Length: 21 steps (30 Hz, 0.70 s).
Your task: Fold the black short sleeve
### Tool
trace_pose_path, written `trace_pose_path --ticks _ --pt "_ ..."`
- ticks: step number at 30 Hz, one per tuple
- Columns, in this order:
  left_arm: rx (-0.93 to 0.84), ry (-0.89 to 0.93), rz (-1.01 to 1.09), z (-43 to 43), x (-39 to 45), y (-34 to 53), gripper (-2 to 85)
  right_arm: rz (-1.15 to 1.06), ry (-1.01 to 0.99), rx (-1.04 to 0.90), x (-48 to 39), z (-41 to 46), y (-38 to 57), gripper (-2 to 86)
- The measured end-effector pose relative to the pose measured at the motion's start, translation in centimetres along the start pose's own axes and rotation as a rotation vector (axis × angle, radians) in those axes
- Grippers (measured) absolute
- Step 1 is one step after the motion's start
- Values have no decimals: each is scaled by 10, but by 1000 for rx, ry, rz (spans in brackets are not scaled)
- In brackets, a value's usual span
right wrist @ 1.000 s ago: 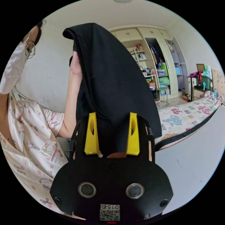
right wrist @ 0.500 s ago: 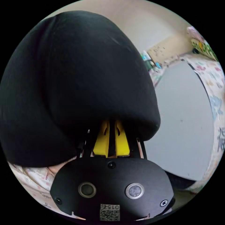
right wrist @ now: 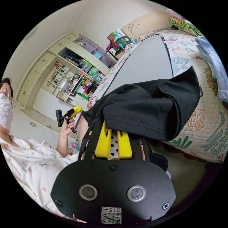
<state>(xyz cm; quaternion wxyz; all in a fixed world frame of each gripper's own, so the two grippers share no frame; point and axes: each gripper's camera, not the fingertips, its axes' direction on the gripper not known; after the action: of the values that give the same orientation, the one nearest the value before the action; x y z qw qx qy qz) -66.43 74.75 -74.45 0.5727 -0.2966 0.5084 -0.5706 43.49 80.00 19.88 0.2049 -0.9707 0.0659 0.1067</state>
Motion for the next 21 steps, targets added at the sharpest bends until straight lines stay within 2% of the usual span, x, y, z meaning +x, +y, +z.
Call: trace_pose_path --ticks 3,8,14,21 --pt "-44 10 6 18 12 13 113 -7 14 -11 -22 7 -20 8" --pt "-181 219 407 76 110 7 155 -21 24 -38 -61 15 -63 16" --pt "-389 99 603 147 174 -24 150 -50 38 15 -105 21 -111 24" --pt "-531 -40 558 194 199 -55 68 -37 57 7 -132 40 -125 23"
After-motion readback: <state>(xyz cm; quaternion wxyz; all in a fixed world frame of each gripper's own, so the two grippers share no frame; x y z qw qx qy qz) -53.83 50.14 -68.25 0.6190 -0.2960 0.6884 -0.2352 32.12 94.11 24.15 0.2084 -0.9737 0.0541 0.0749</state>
